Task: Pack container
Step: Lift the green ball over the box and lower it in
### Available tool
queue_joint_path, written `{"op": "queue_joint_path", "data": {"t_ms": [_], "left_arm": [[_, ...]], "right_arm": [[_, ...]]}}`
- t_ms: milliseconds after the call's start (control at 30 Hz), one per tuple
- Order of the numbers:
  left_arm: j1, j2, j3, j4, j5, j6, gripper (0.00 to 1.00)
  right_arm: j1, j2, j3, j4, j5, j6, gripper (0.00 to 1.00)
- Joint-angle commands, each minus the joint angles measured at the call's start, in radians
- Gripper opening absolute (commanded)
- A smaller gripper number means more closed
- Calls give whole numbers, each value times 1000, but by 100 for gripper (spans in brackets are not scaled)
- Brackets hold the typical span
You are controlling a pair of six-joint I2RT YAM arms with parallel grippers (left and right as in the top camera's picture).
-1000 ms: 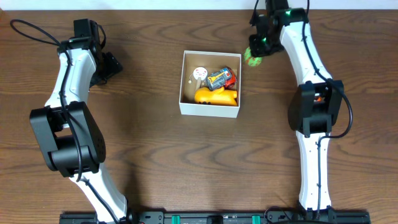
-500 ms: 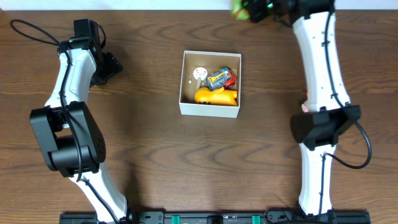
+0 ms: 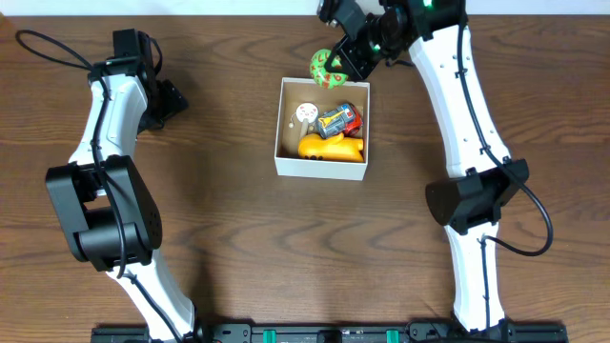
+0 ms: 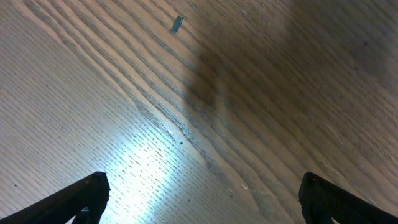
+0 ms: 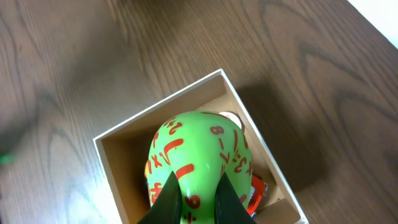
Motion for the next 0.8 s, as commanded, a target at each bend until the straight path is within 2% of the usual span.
{"op": "queue_joint_path", "data": {"t_ms": [0, 433, 767], "left_arm": [[3, 2, -7, -3, -12, -2, 98], [3, 2, -7, -3, -12, -2, 98], [3, 2, -7, -3, -12, -2, 98]], "right_arm": [[37, 30, -31, -9, 53, -44, 1], [53, 39, -200, -30, 64, -175, 1], [48, 39, -231, 69, 59, -191, 1]]}}
